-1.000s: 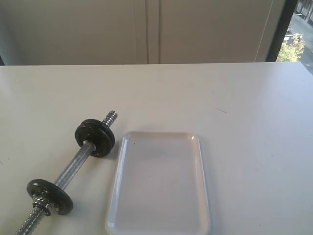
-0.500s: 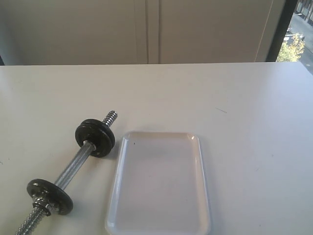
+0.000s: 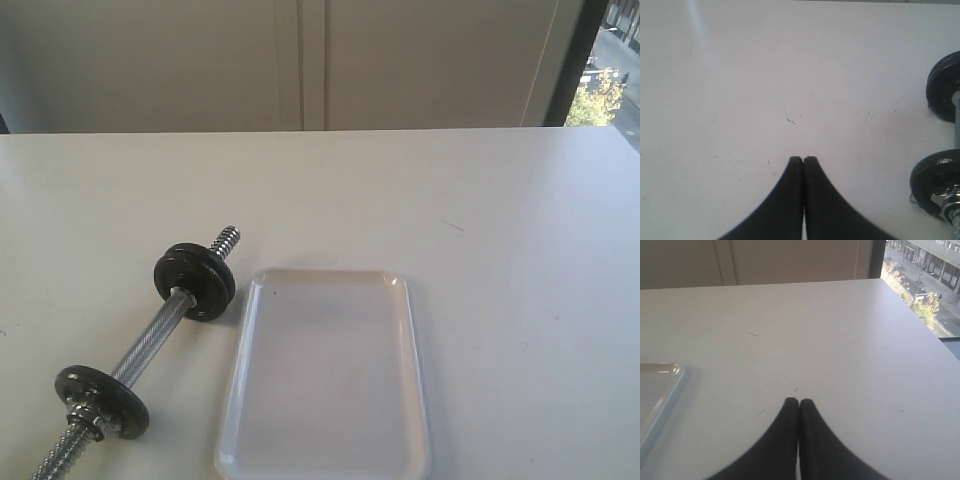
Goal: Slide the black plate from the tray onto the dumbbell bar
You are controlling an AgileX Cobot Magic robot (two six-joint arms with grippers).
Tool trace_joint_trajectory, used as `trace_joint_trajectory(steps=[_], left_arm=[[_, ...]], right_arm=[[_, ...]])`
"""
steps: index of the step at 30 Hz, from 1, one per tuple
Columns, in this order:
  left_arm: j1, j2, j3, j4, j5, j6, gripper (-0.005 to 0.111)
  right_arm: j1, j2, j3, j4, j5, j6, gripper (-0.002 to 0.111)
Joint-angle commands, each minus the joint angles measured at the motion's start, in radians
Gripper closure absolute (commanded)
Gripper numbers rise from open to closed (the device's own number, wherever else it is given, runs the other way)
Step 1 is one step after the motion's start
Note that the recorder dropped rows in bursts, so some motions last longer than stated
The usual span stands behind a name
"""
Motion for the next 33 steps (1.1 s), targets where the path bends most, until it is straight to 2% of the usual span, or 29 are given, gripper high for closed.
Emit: trace_joint_trajectory(steps=[1, 8, 33], left_arm=[[0.003, -0.005, 0.004, 0.0, -0.002, -0.007, 0.107], [0.003, -0.005, 0.004, 0.0, -0.002, -0.007, 0.107], [0.003, -0.005, 0.004, 0.0, -0.002, -0.003, 0.107]], right_arm=[[-0.002, -0.007, 0.002, 0.002, -0.003, 0.004, 0.108], [0.046, -0.007, 0.002, 0.002, -0.003, 0.004, 0.108], [0.046, -0.007, 0.002, 0.002, -0.003, 0.004, 0.108]])
